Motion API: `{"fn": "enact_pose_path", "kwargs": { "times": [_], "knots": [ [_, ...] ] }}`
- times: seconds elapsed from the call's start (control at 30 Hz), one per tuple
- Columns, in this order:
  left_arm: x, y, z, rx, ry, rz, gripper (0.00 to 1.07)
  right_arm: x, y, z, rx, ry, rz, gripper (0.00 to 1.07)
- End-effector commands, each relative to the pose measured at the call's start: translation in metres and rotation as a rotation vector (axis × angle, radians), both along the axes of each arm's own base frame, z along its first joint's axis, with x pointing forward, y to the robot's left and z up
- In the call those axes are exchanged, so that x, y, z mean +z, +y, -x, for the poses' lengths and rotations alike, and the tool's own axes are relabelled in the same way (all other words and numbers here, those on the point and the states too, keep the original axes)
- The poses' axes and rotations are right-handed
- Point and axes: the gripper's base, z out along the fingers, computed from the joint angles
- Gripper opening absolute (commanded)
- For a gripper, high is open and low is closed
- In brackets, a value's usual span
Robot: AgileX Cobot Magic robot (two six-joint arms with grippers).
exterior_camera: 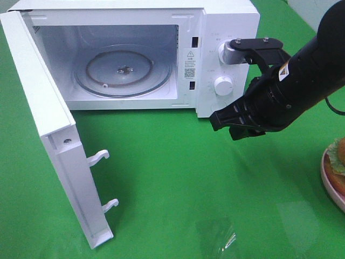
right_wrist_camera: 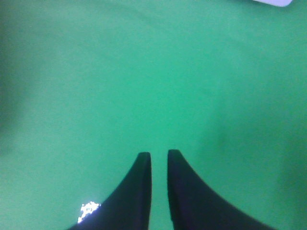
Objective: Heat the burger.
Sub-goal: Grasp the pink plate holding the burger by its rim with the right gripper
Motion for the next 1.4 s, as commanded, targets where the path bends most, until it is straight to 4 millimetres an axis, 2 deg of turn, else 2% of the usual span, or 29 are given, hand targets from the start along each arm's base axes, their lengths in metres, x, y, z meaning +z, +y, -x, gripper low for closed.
{"fn": "enact_pose_path", "kwargs": {
  "times": [0.03,0.07,0.1,0.17,0.2,0.23,0.27,0.3,0.7,0.87,1.0,1.13,1.23,1.4],
  "knots": [
    [0.0,-0.001,0.002,-0.001,-0.034,0.005,0.86,0.007,-0.001,-0.003,0.041,-0.021,0.026,0.28],
    [0.0,-0.001,0.002,-0.001,-0.034,0.005,0.86,0.009,0.0,-0.004,0.057,-0.039,0.028,0.37],
    [0.0,-0.001,0.002,-0.001,-0.034,0.005,0.86,0.009,0.0,-0.004,0.057,-0.039,0.028,0.37],
    [0.0,-0.001,0.002,-0.001,-0.034,0.005,0.86,0.01,0.0,-0.006,0.062,-0.064,0.029,0.78],
    [0.0,-0.001,0.002,-0.001,-0.034,0.005,0.86,0.01,0.0,-0.006,0.062,-0.064,0.029,0.78],
    [0.0,-0.001,0.002,-0.001,-0.034,0.005,0.86,0.011,0.0,-0.007,0.059,-0.071,0.028,0.97],
    [0.0,-0.001,0.002,-0.001,-0.034,0.005,0.86,0.011,0.0,-0.007,0.059,-0.071,0.028,0.97],
    [0.0,-0.001,0.002,-0.001,-0.034,0.005,0.86,0.01,0.0,-0.007,0.061,-0.071,0.031,1.01],
    [0.0,-0.001,0.002,-0.001,-0.034,0.005,0.86,0.009,-0.002,-0.004,0.059,-0.027,0.05,0.98],
    [0.0,-0.001,0.002,-0.001,-0.034,0.005,0.86,0.011,-0.008,-0.002,0.069,0.046,0.108,0.96],
    [0.0,-0.001,0.002,-0.001,-0.034,0.005,0.86,0.013,-0.022,-0.002,0.038,0.137,0.155,0.95],
    [0.0,-0.001,0.002,-0.001,-0.034,0.005,0.86,0.012,-0.047,0.001,0.019,0.271,0.236,0.92],
    [0.0,-0.001,0.002,-0.001,-0.034,0.005,0.86,0.012,-0.05,0.002,0.014,0.291,0.243,0.91],
    [0.0,-0.001,0.002,-0.001,-0.034,0.005,0.86,0.011,-0.066,0.008,-0.012,0.397,0.29,0.85]
  ]
}}
